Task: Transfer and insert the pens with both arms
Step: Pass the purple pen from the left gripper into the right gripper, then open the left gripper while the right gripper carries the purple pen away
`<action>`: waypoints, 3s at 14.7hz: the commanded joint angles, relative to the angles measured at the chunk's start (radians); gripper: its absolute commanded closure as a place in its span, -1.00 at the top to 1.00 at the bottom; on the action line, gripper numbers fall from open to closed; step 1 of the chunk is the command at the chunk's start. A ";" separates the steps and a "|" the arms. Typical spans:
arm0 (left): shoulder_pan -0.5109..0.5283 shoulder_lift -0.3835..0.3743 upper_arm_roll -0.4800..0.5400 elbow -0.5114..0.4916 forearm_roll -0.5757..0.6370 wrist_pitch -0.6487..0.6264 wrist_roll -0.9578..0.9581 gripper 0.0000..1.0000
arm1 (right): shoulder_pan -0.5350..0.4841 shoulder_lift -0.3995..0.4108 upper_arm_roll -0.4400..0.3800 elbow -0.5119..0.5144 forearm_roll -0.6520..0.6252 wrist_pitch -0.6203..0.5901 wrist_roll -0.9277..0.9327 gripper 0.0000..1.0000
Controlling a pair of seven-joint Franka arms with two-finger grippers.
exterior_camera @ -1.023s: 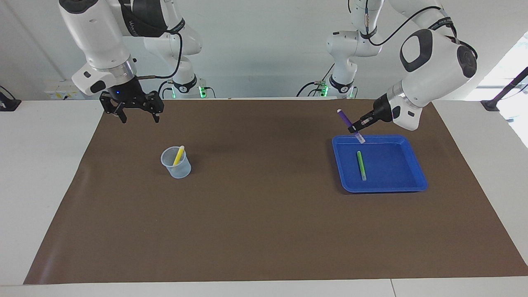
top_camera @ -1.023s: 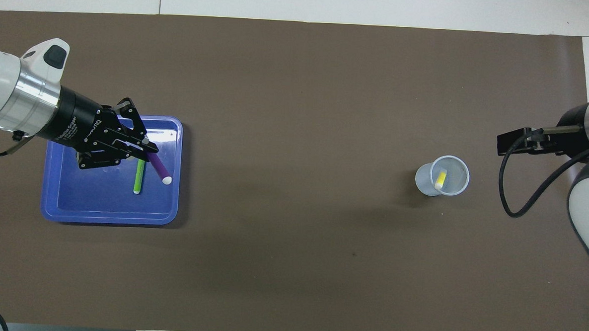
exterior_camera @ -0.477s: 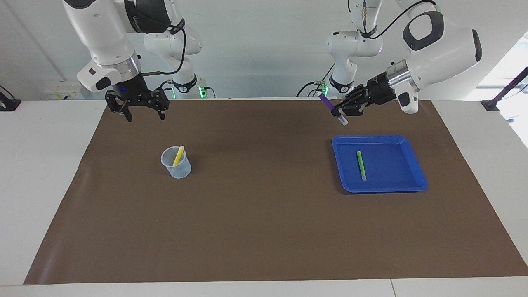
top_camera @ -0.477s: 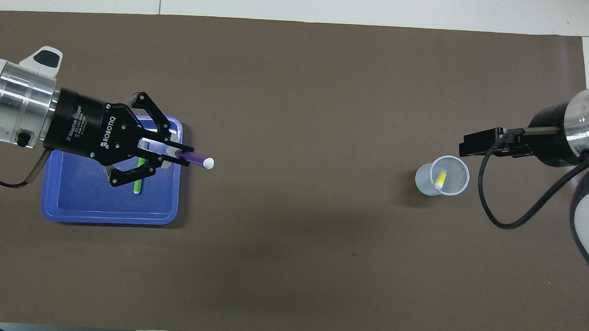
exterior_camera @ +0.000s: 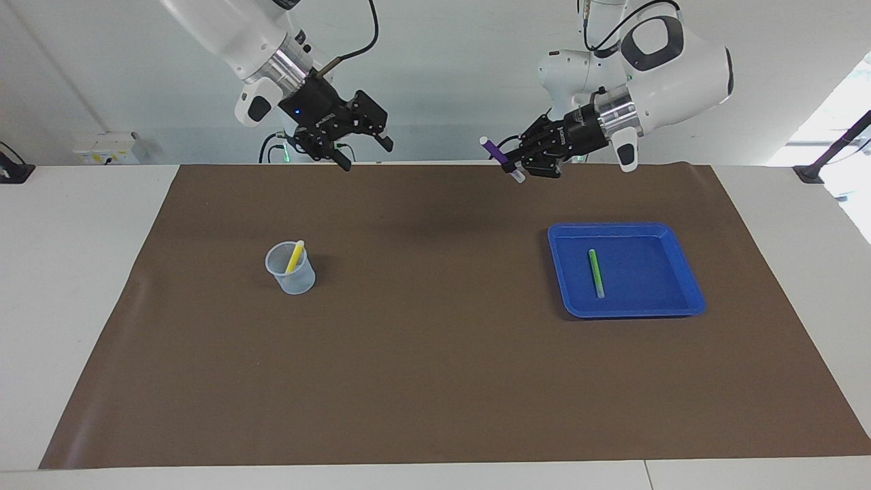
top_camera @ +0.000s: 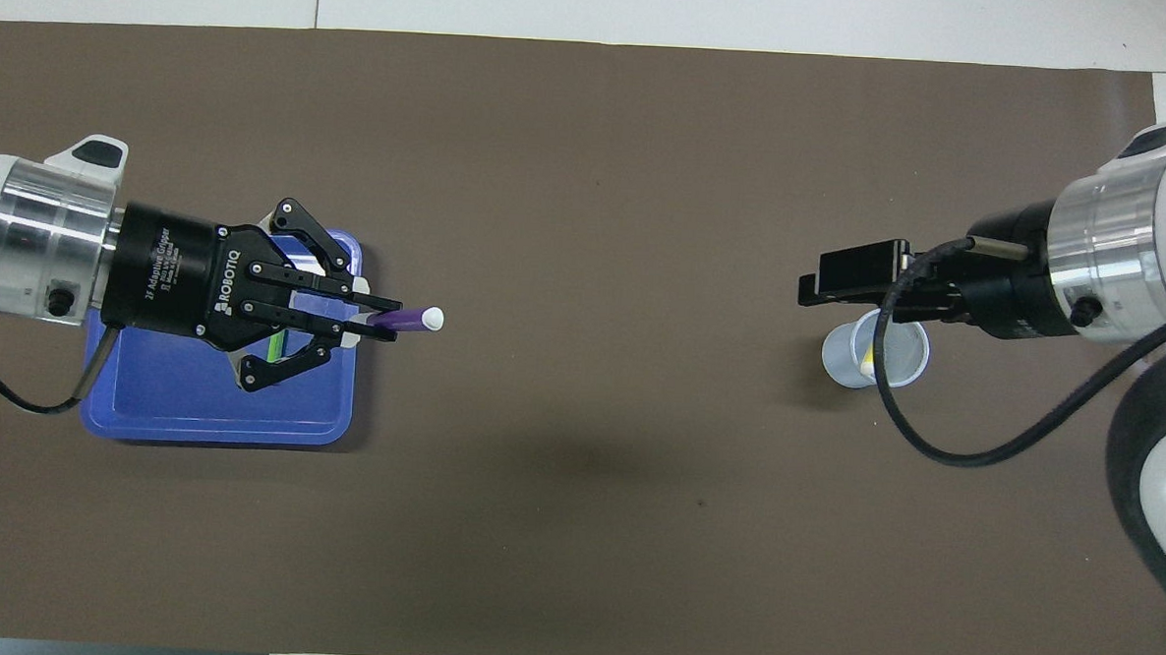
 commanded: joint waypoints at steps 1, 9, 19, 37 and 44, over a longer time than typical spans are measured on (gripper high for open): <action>-0.018 -0.071 0.007 -0.101 -0.065 0.068 -0.019 -1.00 | -0.010 -0.008 0.071 -0.010 0.031 0.081 0.096 1.00; -0.107 -0.111 0.005 -0.170 -0.100 0.259 -0.131 -1.00 | -0.010 -0.003 0.209 -0.058 0.018 0.237 0.141 1.00; -0.127 -0.121 0.007 -0.182 -0.107 0.296 -0.180 -1.00 | -0.005 0.032 0.263 -0.056 -0.056 0.254 0.076 1.00; -0.144 -0.121 0.002 -0.184 -0.107 0.335 -0.202 -1.00 | 0.001 0.040 0.274 -0.056 -0.113 0.304 0.072 -1.00; -0.142 -0.121 0.004 -0.179 -0.091 0.330 -0.185 1.00 | -0.005 0.044 0.266 -0.061 -0.218 0.296 0.072 -1.00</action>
